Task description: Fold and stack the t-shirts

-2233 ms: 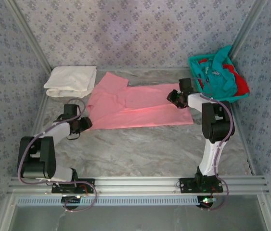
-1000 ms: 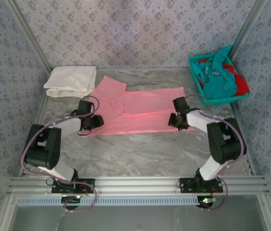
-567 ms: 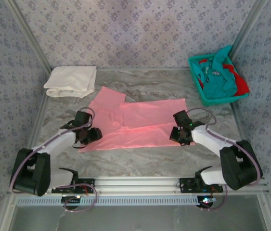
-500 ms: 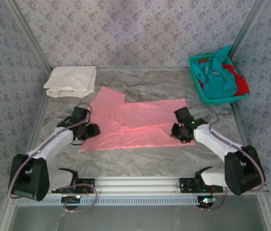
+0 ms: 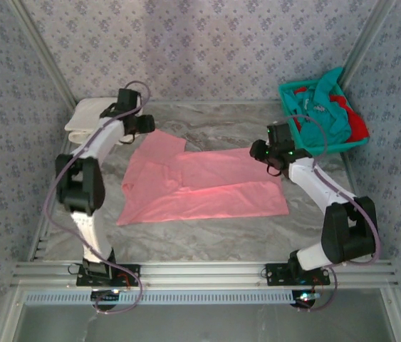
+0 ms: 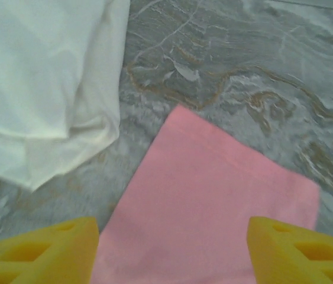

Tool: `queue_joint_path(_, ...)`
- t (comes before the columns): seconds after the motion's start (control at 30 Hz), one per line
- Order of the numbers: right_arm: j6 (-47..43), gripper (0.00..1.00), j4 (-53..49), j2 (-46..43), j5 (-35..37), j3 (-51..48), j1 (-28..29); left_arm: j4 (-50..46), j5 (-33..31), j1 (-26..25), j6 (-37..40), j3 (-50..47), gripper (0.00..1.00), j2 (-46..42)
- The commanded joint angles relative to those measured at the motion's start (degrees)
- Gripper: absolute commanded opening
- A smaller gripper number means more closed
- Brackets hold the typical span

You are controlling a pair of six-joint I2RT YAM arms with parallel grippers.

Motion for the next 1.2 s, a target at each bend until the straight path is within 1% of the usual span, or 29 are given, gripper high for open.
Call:
queue_joint_path(0.0,-1.7,0.41,4.0,0.6,-1.1,1.3,0.3,-7.6,-4.1,-0.9,2.6,11.9,0.7,9.3)
queue_joint_path(0.07,-2.0,0.42,4.6,0.2,-0.2,0.4,0.6,-11.8,-4.5,-1.5,2.7,19.3,0.71,14.8)
queue_joint_path(0.17,-1.9,0.43,4.9,-1.1,0.6,-1.3,0.5,-15.3,-5.8,-2.3,3.2,27.3,0.71,21.4)
queue_joint_path(0.27,-0.5,0.45,5.5,-2.2,-0.6,-3.4,0.3,-20.5,-5.6,-2.3,2.8,35.6,0.71,27.7)
queue_joint_path(0.4,0.5,0.46,6.9,-3.5,-1.4,-6.2,0.7,-22.4,-5.1,-2.4,2.7,40.3,0.69,32.4)
queue_joint_path(0.53,0.0,0.46,6.6,-3.5,-1.1,-6.4,0.5,-23.7,-4.7,-2.4,2.6,43.0,0.67,35.2)
queue_joint_path(0.67,-0.4,0.46,6.8,-4.0,-1.3,-6.0,0.1,-23.9,-3.5,-2.4,3.2,44.3,0.62,36.9)
queue_joint_path(0.77,-0.7,0.47,6.8,-4.2,-1.5,-5.9,-0.2,-23.2,-2.8,-2.4,3.2,44.4,0.46,37.3)
queue_joint_path(0.83,-1.1,0.46,6.8,-4.3,-1.6,-5.8,-0.4,-22.4,-2.7,-2.4,3.6,44.4,0.39,37.2)
queue_joint_path(0.87,-1.3,0.46,6.6,-4.2,-1.5,-5.9,-0.6,-22.2,-2.7,-2.4,3.8,44.7,0.29,37.2)
queue_joint_path(0.9,-1.4,0.46,6.5,-4.1,-1.4,-5.9,-0.8,-22.3,-2.8,-2.4,4.0,45.0,0.23,37.2)
queue_joint_path(0.93,-1.6,0.46,6.5,-4.0,-1.4,-5.8,-1.2,-22.2,-3.0,-2.5,4.0,45.1,0.22,37.0)
queue_joint_path(1.03,-2.4,0.47,6.3,-3.1,-1.3,-5.7,-2.5,-21.7,-4.2,-2.7,5.1,45.3,0.11,35.9)
queue_joint_path(1.1,-3.4,0.48,4.8,-0.7,-1.5,-3.9,-3.8,-21.1,-5.6,-3.1,6.1,45.2,0.0,34.6)
queue_joint_path(1.17,-5.2,0.48,1.0,3.0,-2.8,-0.1,-5.1,-20.1,-6.0,-3.6,7.2,44.7,0.0,33.1)
